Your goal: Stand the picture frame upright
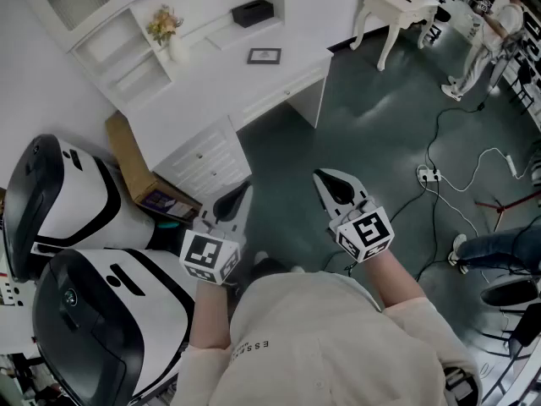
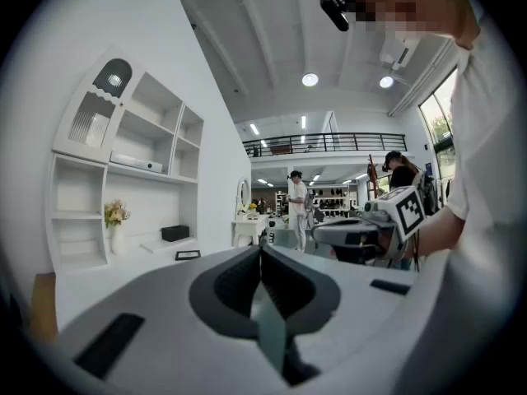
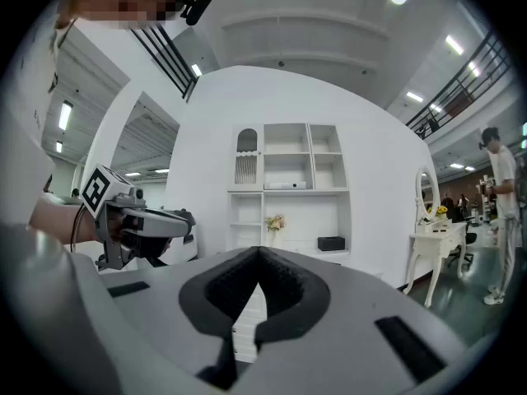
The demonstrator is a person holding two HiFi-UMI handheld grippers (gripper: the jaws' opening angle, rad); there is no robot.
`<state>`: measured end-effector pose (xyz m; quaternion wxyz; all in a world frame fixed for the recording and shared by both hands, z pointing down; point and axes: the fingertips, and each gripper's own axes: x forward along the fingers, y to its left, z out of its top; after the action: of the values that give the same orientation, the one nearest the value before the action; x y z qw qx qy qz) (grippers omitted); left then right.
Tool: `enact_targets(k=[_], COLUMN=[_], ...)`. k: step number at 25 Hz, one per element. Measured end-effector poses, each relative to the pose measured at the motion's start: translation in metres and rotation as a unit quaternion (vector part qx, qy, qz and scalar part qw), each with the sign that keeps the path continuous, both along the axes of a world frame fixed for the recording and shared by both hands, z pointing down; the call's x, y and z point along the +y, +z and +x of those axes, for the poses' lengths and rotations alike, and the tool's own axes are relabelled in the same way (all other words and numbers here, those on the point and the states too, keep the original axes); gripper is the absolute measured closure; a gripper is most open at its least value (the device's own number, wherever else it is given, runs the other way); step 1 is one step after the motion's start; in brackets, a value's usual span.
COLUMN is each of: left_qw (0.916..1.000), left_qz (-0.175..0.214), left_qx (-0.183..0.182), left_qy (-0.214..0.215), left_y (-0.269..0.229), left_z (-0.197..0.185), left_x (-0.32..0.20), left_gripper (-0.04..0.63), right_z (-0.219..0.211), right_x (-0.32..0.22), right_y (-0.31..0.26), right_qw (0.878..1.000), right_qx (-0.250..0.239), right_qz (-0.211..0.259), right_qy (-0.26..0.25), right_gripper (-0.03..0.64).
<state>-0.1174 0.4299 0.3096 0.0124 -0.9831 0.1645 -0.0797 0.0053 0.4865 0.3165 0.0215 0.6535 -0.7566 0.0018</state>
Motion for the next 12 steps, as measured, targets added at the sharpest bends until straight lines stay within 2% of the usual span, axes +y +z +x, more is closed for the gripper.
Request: enact_targets(k=[12], left_qw=[0.9999], left_qz=[-0.013], left_qx=[-0.006], left_qy=[0.001], left_y=[0.010], left_z=[0.010], left_x=[0.001], left_gripper=[0.594], right_z=[0.007], right_x=[0.001], right_y=[0.010], right_qw=[1.000], right_qx=[-0.008], right_qz=[-0.010], right_qy=[-0.005], right_gripper=[0.602])
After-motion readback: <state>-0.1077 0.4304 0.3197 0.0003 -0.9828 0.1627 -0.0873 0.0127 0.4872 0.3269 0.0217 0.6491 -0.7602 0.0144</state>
